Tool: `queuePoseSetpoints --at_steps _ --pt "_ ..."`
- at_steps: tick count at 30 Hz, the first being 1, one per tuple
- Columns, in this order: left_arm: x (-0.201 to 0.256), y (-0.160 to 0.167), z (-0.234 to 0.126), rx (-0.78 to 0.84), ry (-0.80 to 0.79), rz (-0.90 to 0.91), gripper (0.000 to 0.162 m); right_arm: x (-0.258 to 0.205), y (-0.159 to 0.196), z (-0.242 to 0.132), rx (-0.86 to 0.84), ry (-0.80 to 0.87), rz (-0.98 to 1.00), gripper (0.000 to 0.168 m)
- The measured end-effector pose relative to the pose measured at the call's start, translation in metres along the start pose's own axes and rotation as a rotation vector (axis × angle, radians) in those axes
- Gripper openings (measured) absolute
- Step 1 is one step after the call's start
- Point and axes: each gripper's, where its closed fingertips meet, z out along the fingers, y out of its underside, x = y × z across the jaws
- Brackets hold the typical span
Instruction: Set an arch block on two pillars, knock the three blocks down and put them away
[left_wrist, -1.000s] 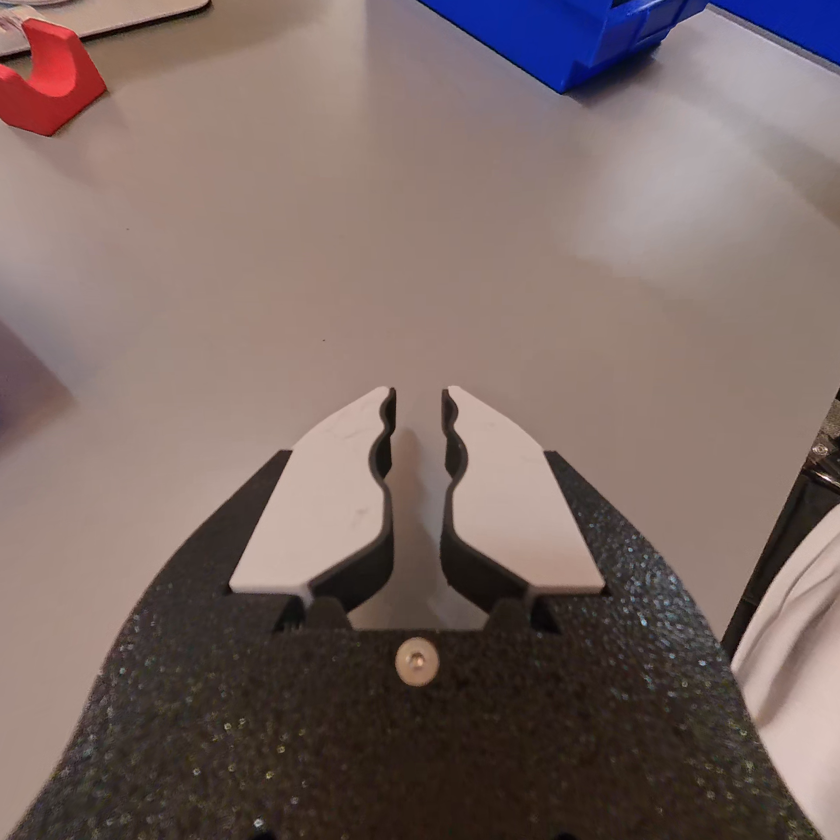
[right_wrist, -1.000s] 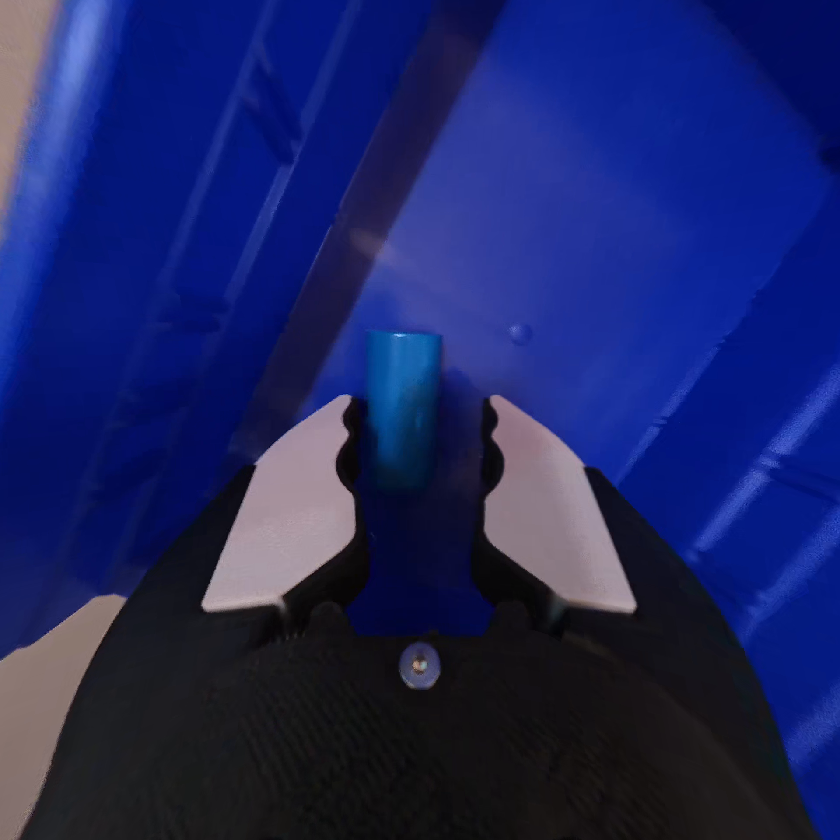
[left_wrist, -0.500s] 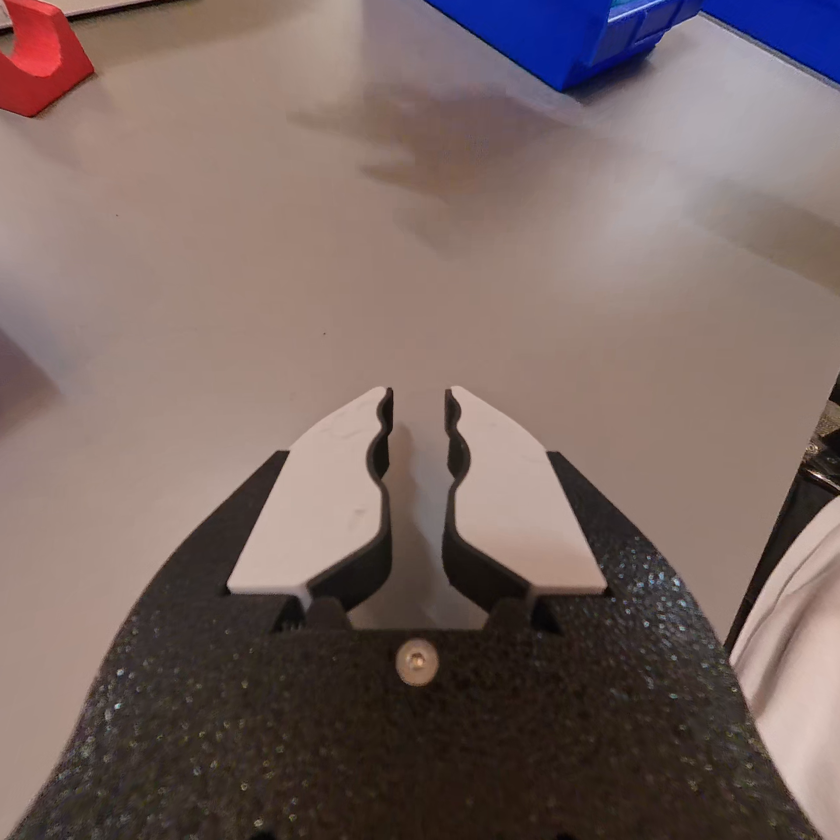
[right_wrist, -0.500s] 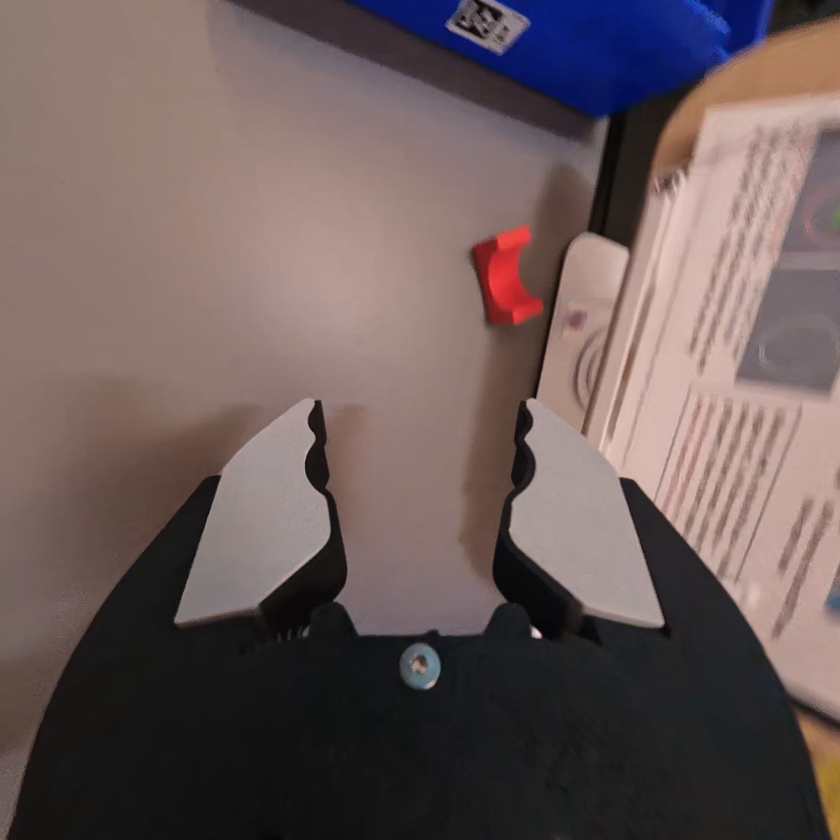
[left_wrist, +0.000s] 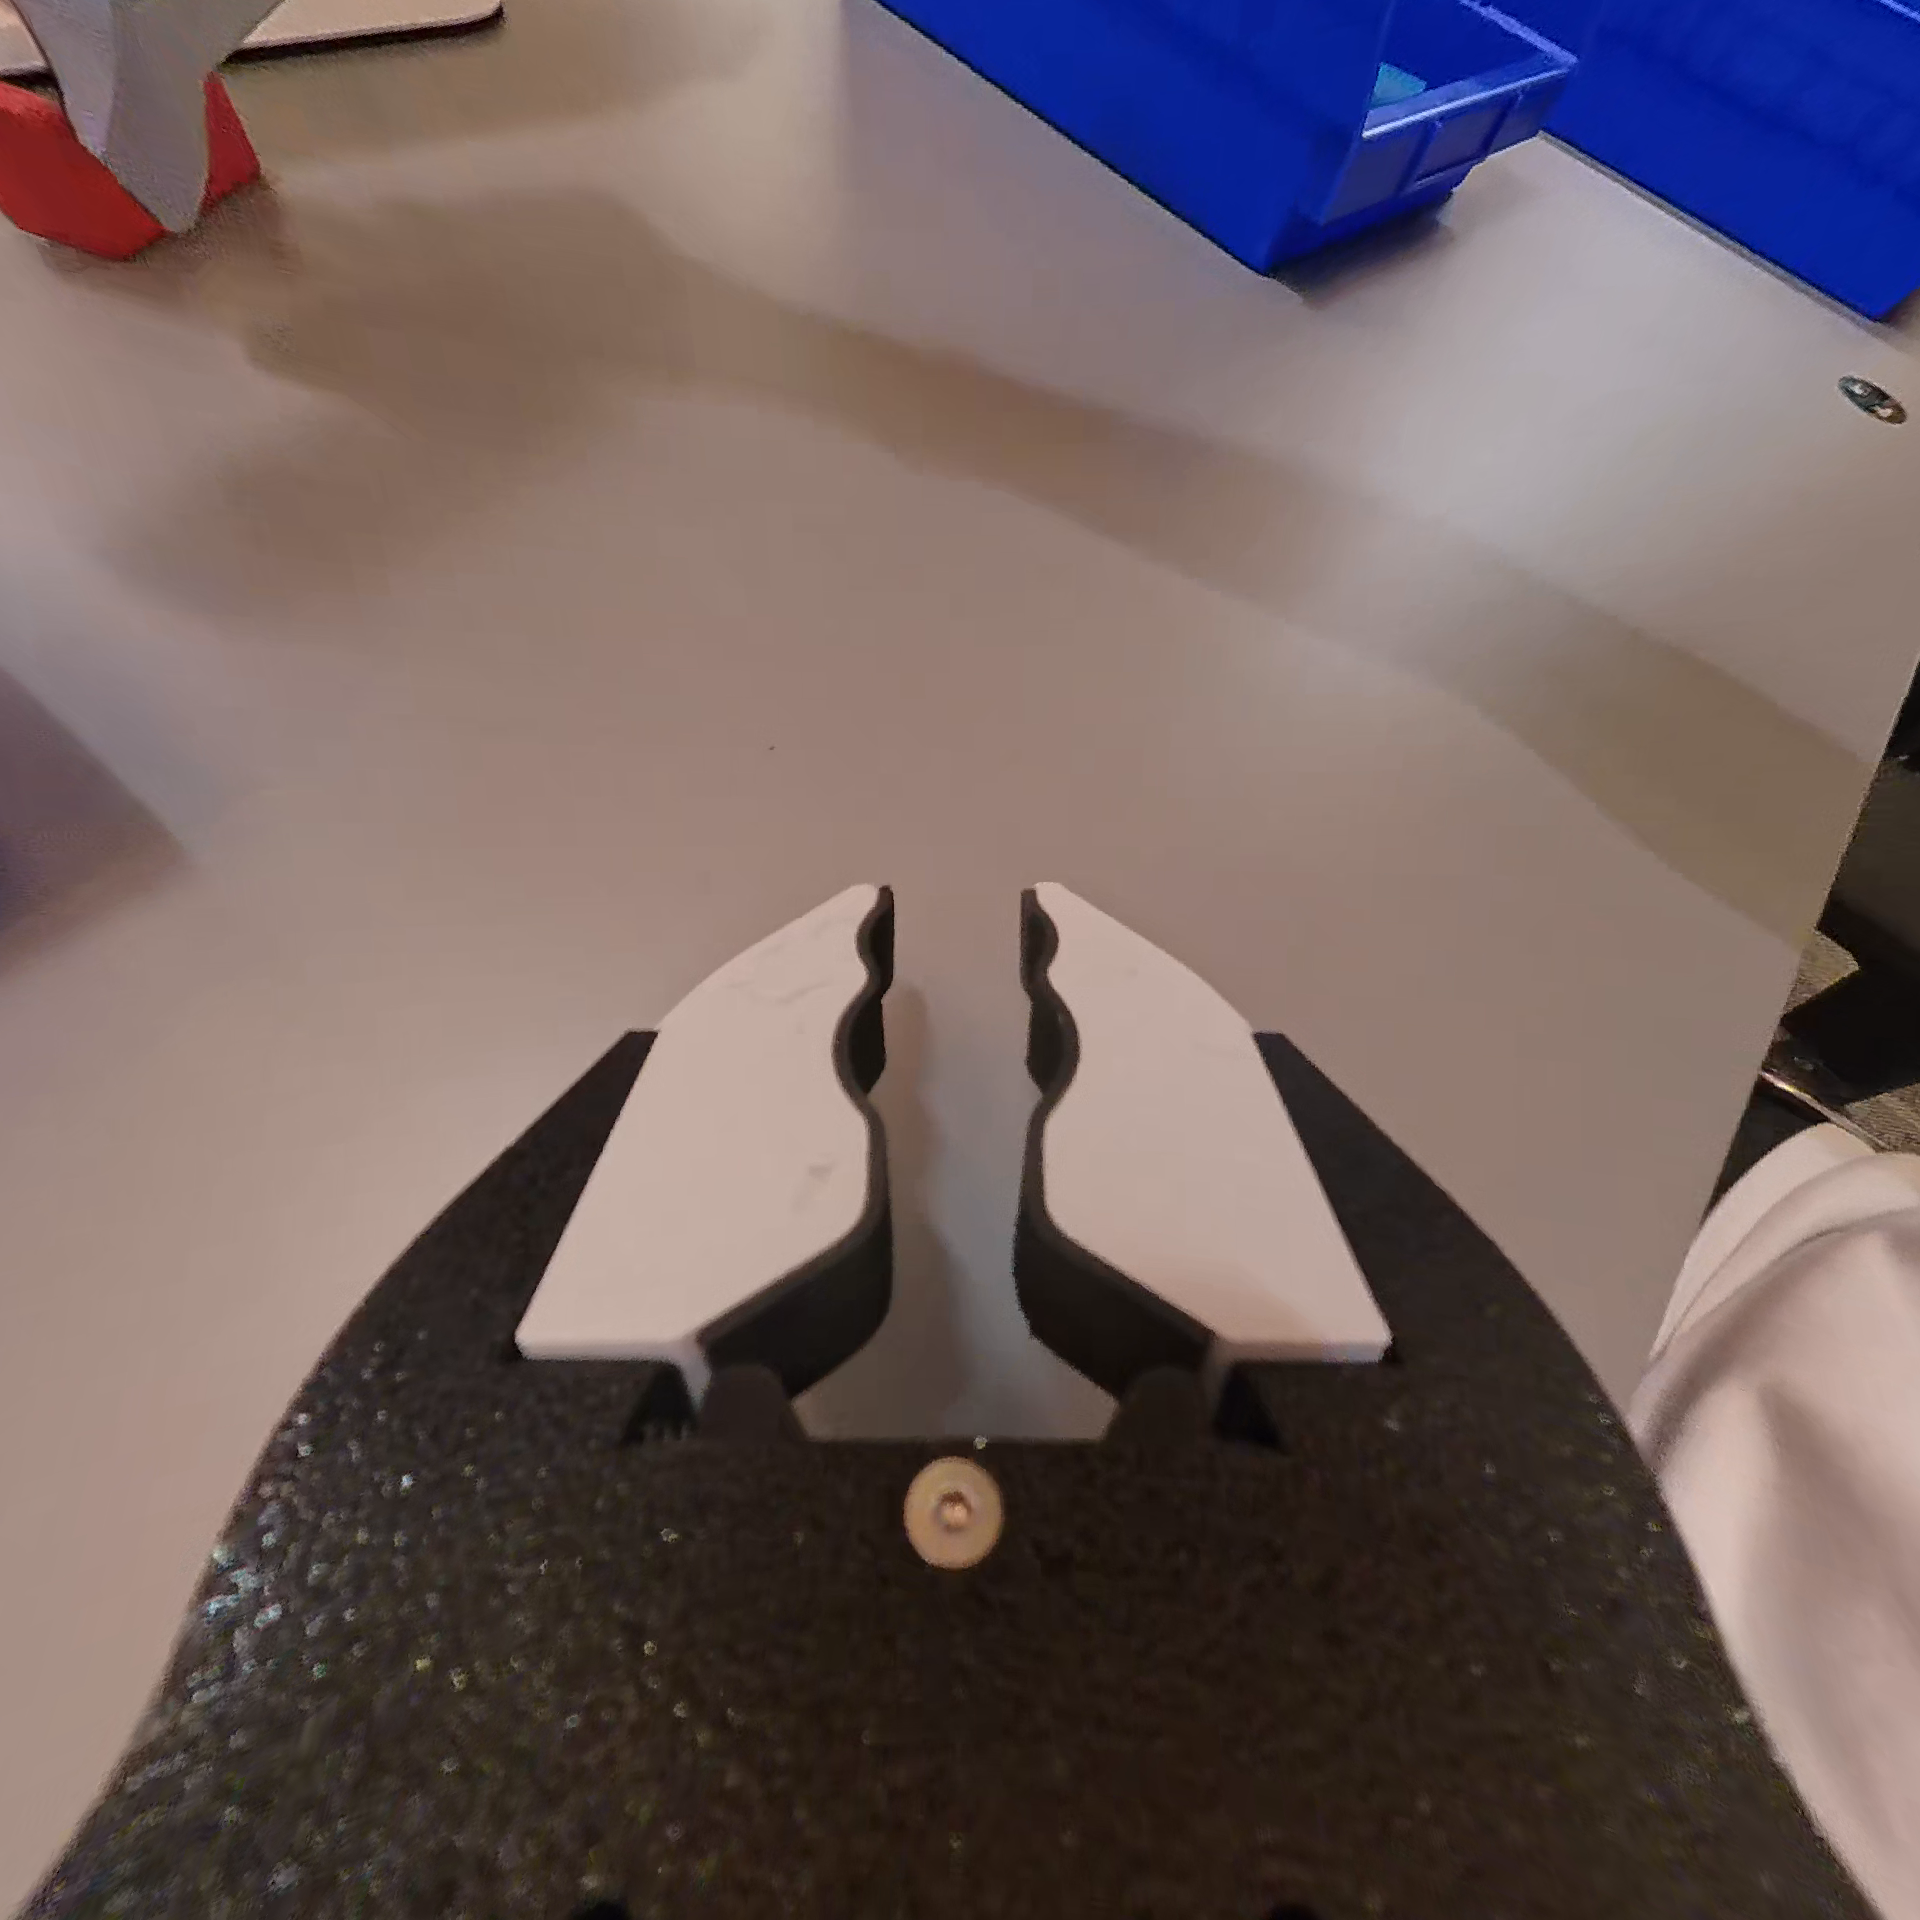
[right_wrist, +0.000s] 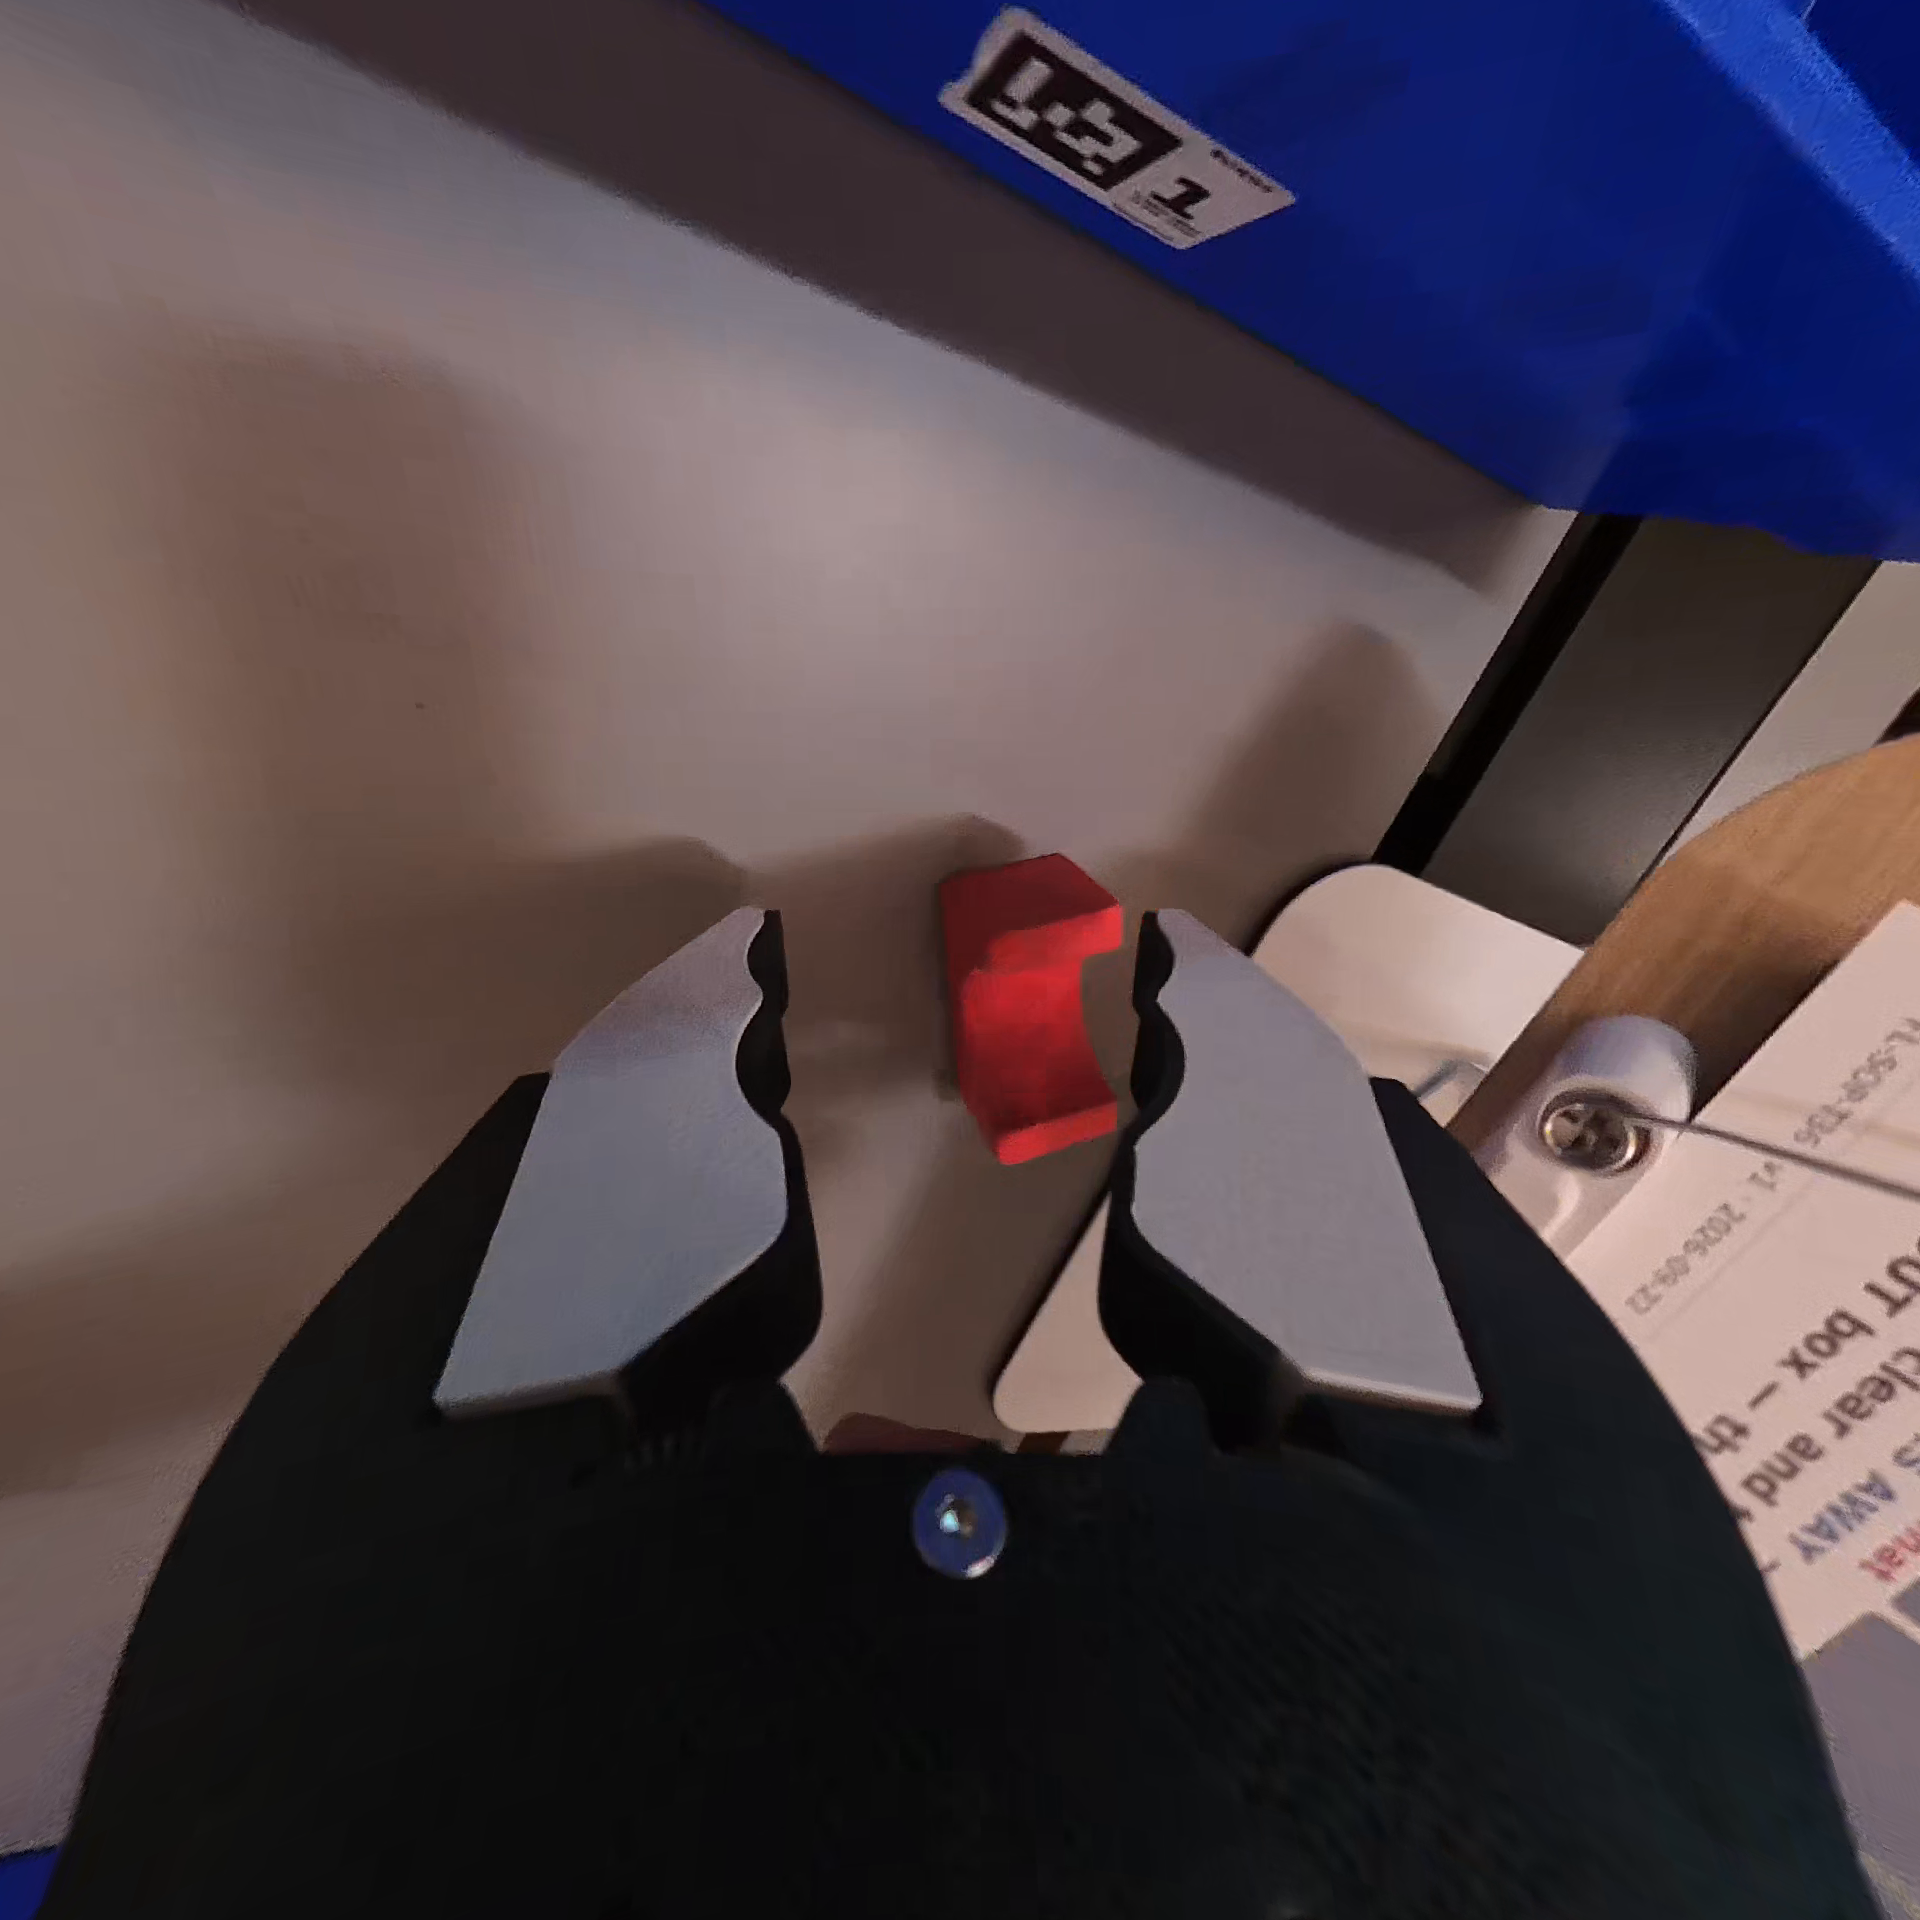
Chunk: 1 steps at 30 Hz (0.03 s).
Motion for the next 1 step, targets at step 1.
queuePoseSetpoints --at_steps 1 --pt "-0.0007 -0.0001 -0.0003 0.002 0.004 -0.005 0.023 0.0015 0.0013 0.003 -0.024 -0.005 -0.007 0.065"
